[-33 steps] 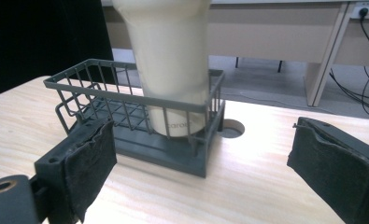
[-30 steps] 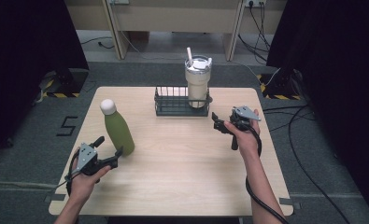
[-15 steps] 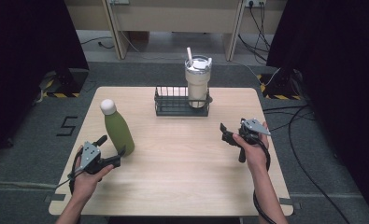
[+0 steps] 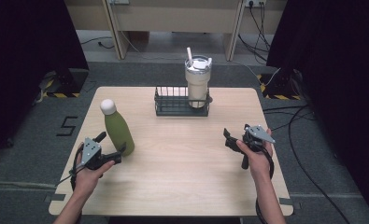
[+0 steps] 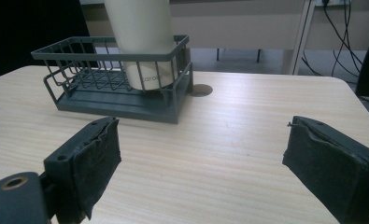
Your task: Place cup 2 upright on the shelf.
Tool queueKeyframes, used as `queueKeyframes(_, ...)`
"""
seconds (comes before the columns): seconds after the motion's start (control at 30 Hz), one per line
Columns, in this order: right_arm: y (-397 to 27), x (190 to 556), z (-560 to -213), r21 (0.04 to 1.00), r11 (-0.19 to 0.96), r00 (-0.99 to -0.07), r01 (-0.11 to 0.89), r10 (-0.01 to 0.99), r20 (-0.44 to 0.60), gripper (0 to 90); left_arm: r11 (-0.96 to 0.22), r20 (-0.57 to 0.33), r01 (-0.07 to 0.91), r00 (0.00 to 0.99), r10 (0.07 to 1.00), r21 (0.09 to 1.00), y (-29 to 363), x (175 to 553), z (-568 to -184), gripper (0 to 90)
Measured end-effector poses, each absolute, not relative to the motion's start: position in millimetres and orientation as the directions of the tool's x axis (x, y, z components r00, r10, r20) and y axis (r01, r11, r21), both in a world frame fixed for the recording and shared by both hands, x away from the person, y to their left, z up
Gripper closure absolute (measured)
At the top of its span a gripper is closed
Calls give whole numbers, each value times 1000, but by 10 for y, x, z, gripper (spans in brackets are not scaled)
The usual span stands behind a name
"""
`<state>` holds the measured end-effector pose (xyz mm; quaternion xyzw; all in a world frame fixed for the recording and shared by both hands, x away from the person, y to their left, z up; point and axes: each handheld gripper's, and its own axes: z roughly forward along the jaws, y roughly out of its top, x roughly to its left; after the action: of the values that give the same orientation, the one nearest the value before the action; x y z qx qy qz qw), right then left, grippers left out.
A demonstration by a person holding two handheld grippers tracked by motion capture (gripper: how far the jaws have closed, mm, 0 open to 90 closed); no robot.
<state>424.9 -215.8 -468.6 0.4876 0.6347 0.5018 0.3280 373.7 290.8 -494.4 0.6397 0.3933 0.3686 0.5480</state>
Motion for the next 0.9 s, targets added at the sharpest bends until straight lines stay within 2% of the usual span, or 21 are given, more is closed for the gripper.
queueKeyframes(0.6, -2149, 4184, -4712, 953, 36, -305, 300, 951, 60, 106, -76, 33, 85, 420, 907, 993, 2813, 4009, -4811, 34)
queueKeyframes(0.73, -2149, 4177, -4709, 953, 33, -310, 301, 948, 65, 107, -76, 34, 85, 415, 909, 993, 2805, 4043, -4793, 74)
queueKeyframes(0.9, -2151, 4171, -4706, 953, 32, -310, 301, 948, 66, 111, -85, 46, 79, 407, 912, 993, 2806, 4043, -4785, 173)
